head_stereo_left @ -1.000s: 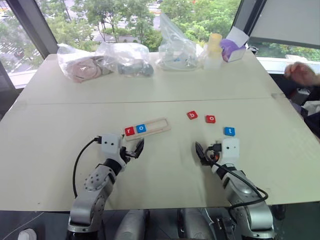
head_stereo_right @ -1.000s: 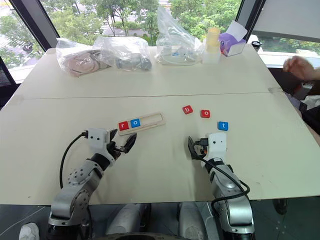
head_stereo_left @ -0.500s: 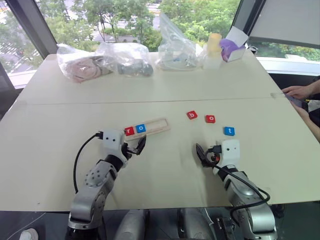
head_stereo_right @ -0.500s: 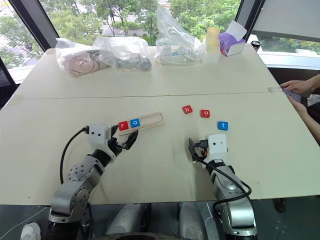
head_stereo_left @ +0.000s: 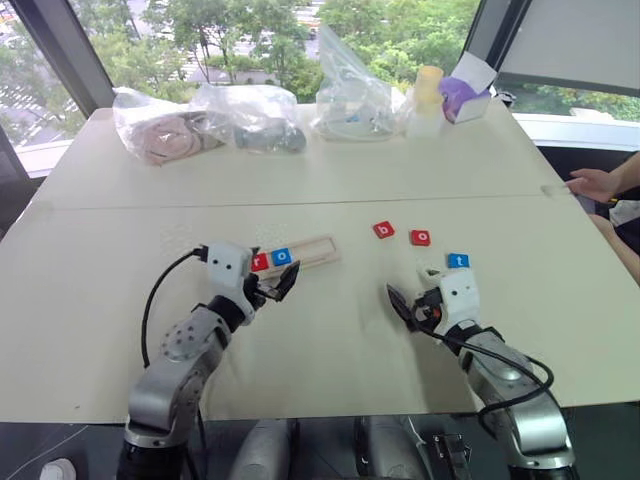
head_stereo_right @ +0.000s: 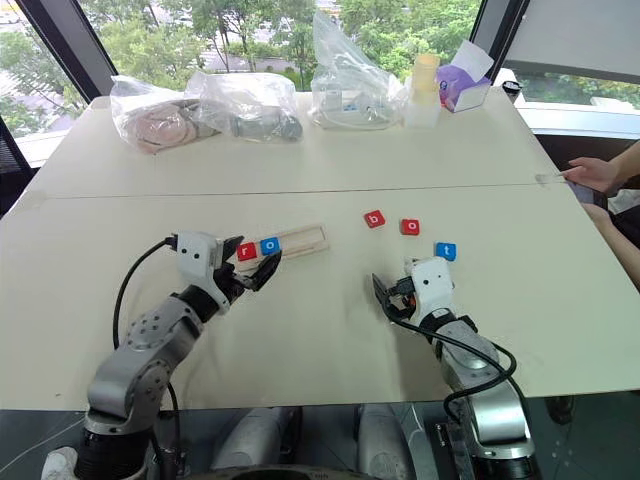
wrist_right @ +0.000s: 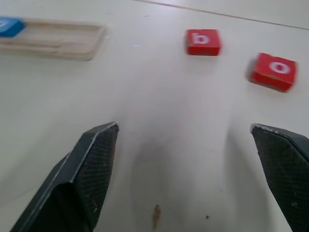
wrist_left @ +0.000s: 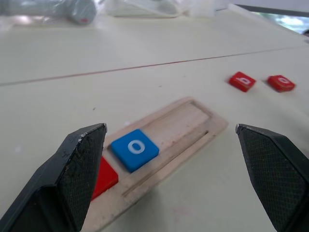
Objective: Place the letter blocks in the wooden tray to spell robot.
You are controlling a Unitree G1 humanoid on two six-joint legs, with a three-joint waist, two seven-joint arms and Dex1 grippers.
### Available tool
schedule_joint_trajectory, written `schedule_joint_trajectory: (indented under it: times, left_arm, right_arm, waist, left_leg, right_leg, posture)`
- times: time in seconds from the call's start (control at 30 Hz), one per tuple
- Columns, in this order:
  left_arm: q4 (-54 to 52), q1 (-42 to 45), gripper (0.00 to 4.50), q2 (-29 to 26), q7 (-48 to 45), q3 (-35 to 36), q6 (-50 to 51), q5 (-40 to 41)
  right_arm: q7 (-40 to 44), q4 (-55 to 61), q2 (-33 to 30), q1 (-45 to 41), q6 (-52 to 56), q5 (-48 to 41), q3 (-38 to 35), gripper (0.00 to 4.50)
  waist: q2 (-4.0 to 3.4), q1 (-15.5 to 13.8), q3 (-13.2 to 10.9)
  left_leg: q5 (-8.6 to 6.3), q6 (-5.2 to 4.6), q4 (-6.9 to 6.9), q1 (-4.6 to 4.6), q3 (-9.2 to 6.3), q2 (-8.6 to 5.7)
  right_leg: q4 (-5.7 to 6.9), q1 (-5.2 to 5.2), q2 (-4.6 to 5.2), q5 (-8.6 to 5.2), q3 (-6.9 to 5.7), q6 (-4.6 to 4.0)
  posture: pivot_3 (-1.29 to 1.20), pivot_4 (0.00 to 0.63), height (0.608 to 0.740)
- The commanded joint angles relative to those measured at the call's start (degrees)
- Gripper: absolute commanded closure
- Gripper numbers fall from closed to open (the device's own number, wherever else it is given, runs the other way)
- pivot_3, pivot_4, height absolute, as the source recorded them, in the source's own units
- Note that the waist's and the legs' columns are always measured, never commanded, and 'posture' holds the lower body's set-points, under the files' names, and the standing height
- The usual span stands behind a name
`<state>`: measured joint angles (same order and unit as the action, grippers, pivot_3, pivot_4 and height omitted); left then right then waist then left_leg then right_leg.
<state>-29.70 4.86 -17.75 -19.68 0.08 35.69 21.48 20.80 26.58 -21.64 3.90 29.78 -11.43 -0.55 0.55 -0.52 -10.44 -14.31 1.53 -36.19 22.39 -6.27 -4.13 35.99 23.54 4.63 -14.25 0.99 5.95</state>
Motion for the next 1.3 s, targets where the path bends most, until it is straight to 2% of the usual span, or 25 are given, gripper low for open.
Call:
schedule_joint_trajectory:
  times: [0.03,0.1,0.2,0.3,0.37,0.53,0.7,0.87,1.3]
  left_arm:
    - [1.92,4.42,0.0,-5.97,-9.07,4.02,0.58,5.37]
    - [7.54,7.57,0.0,-10.48,-15.97,5.2,-0.11,7.33]
    - [16.99,11.85,0.0,-18.82,-31.6,2.93,-5.7,6.83]
    - [29.07,17.96,0.0,-23.96,-44.72,-0.05,-13.03,4.31]
    - [35.28,21.32,0.0,-25.18,-49.55,-1.8,-17.3,2.2]
    - [47.79,28.13,0.0,-25.07,-56.63,-4.75,-24.99,-2.34]
    - [65.69,36.06,0.0,-22.89,-60.83,-7.46,-36.22,-8.52]
    - [78.33,41.15,0.0,-19.69,-61.9,-8.17,-43.13,-12.23]
    - [89.26,44.62,0.0,-15.66,-60.54,-7.53,-49.8,-16.92]
  right_arm:
    - [7.92,6.21,-4.44,-3.52,5.04,-8.35,-2.32,0.06]
    - [12.34,7.61,-8.29,-5.46,7.08,-11.67,-2.92,0.06]
    - [19.67,8.95,-15.62,-8.17,7.51,-13.9,-2.58,0.06]
    - [25.35,9.09,-22.32,-11.15,6.86,-14.03,-1.7,0.06]
    - [27.69,9.06,-25.05,-12.51,6.58,-14.06,-1.25,0.06]
    - [29.65,9.96,-27.77,-14.61,7.0,-15.13,-1.69,0.06]
    - [28.92,11.11,-27.92,-15.3,7.42,-15.18,-1.28,0.06]
    - [27.15,12.58,-27.38,-13.86,7.9,-15.1,-1.55,0.06]
    - [23.54,16.15,-27.16,-11.43,10.73,-16.9,-2.96,0.06]
  waist:
    - [0.0,0.03,-0.01]
    - [-0.01,0.02,-0.01]
    - [0.0,0.01,-0.06]
    - [-0.04,-0.04,-0.09]
    - [0.03,-0.19,-0.16]
    - [0.11,-0.18,-0.22]
    - [0.14,-0.08,-0.23]
    - [0.19,-0.22,-0.25]
    - [0.22,-0.07,-0.26]
  left_leg:
    - [0.0,0.0,0.0,-0.01,0.0,0.01]
    - [0.0,0.0,-0.02,-0.02,-0.01,0.01]
    - [0.0,-0.01,-0.01,0.0,0.0,0.0]
    - [-0.03,-0.07,0.05,0.02,0.03,0.0]
    - [-0.03,-0.07,0.03,0.11,0.03,0.0]
    - [-0.08,-0.15,0.06,0.24,-0.01,0.0]
    - [-0.11,-0.2,0.05,0.4,-0.01,-0.01]
    - [-0.08,-0.17,-0.25,1.01,0.01,-0.09]
    - [-0.09,-0.2,-0.83,1.02,0.01,-0.05]
  right_leg:
    - [0.01,0.0,-0.01,0.0,-0.01,-0.02]
    - [0.02,-0.02,-0.01,-0.01,-0.02,-0.03]
    - [-0.02,-0.02,-0.01,-0.01,-0.07,-0.03]
    - [-0.14,-0.02,0.03,-0.02,-0.08,-0.02]
    - [-0.21,0.02,0.04,-0.01,-0.11,-0.03]
    - [-0.53,-0.01,0.1,0.1,-0.13,0.13]
    - [-0.57,0.13,0.12,0.14,-0.14,0.19]
    - [-0.07,0.86,0.15,0.26,-0.13,0.32]
    - [0.22,0.75,0.06,0.32,-0.13,0.37]
  posture:
    - [0.0,0.15,0.74]
    - [0.0,0.15,0.74]
    - [0.0,0.15,0.74]
    - [0.0,0.15,0.74]
    - [0.0,0.15,0.74]
    - [0.0,0.15,0.74]
    - [0.0,0.15,0.74]
    - [0.0,0.15,0.74]
    - [0.0,0.15,0.74]
